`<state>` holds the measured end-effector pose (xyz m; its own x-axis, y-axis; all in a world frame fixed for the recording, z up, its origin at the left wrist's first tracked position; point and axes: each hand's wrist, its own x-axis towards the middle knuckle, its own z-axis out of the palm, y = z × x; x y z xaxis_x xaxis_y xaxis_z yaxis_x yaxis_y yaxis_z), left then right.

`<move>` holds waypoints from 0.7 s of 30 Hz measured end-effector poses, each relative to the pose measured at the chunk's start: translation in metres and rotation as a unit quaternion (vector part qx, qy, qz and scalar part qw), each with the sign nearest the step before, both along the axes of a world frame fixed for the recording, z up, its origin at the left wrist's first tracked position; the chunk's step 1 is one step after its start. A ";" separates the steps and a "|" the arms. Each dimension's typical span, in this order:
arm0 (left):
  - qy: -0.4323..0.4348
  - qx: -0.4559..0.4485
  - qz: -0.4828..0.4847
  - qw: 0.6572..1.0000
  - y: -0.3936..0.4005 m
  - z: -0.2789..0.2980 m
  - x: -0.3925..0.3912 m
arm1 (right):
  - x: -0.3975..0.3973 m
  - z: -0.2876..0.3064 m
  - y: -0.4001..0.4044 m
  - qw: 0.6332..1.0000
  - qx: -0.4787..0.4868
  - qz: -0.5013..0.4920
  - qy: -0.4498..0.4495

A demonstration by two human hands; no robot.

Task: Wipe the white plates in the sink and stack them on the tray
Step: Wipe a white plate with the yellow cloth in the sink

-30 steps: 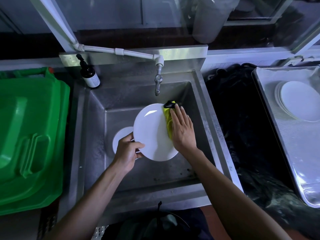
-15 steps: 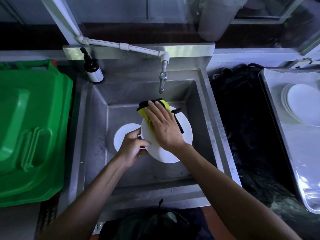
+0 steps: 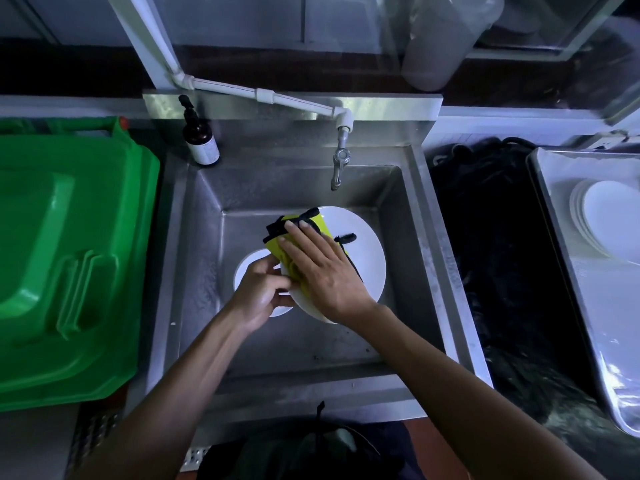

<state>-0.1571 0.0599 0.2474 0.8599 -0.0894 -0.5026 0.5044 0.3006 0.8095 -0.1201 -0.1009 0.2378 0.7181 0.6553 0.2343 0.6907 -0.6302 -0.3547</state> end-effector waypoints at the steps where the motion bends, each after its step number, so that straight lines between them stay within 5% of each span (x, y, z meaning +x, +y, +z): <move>1: 0.003 0.001 -0.003 1.000 0.001 0.000 -0.001 | 0.002 0.001 0.000 1.000 -0.011 0.007 0.001; 21: 0.043 0.016 0.117 0.992 -0.004 0.008 -0.004 | 0.032 -0.003 -0.013 0.958 -0.022 -0.275 0.073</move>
<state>-0.1611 0.0558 0.2551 0.8090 0.1248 -0.5743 0.4912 0.3930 0.7773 -0.0883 -0.1138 0.2347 0.9809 0.1750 0.0851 0.1944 -0.9015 -0.3866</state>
